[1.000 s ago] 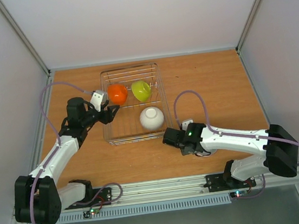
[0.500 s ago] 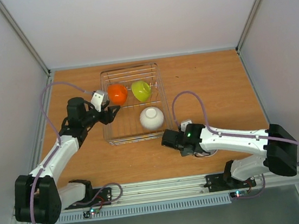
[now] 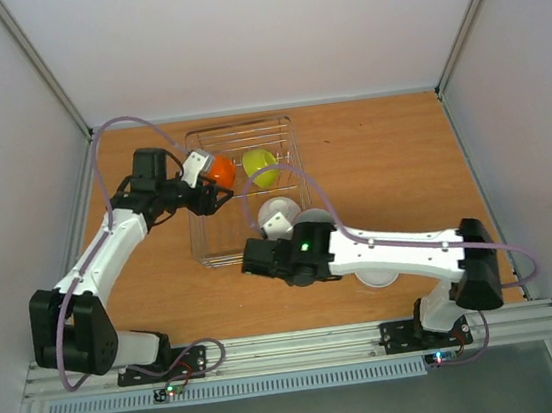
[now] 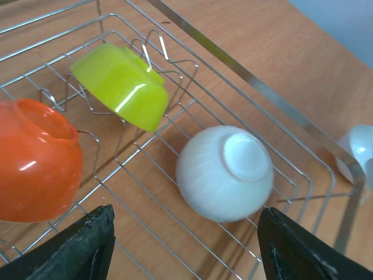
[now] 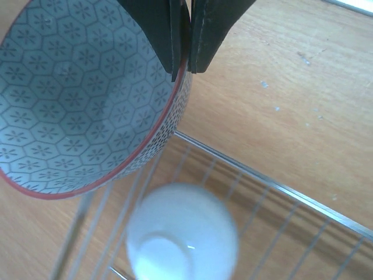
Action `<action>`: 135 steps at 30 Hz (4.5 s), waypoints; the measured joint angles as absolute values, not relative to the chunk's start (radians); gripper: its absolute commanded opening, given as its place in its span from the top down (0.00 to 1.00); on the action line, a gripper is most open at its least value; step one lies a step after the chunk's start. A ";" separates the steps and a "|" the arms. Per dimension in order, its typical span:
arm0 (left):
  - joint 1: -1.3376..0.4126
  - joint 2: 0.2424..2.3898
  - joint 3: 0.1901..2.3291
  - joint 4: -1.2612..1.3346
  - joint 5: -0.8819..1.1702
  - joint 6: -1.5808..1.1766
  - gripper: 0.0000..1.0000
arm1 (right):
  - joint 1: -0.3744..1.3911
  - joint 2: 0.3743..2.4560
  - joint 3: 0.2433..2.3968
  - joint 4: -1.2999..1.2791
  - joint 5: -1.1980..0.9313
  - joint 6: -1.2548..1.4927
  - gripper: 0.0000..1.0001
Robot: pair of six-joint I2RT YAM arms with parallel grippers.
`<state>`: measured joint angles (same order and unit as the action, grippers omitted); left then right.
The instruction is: Load the bowls into the dish rack
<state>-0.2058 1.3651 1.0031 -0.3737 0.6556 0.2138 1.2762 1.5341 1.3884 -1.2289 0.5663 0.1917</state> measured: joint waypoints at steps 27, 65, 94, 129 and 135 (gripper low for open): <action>-0.513 1.488 1.413 -1.180 0.413 0.553 0.32 | 1.441 1.907 1.763 -1.225 0.546 -0.125 0.99; -0.675 1.457 1.176 -0.977 0.233 0.507 1.00 | 1.473 1.469 1.411 -0.923 0.566 -0.136 0.19; -0.169 1.229 0.884 -0.479 1.127 0.384 1.00 | 0.959 1.028 0.929 -0.273 -0.119 0.131 0.06; -0.163 1.211 0.890 -0.444 1.190 0.373 1.00 | 0.929 1.185 0.934 -0.091 -0.352 0.196 0.03; -0.162 1.211 0.890 -0.479 1.201 0.406 1.00 | 0.929 1.221 0.950 -0.097 -0.358 0.177 0.13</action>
<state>-0.1619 1.2106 0.8898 -0.4793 1.2007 0.4065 0.9291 1.2209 0.9497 -0.0967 -0.3580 0.1772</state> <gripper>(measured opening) 0.060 0.947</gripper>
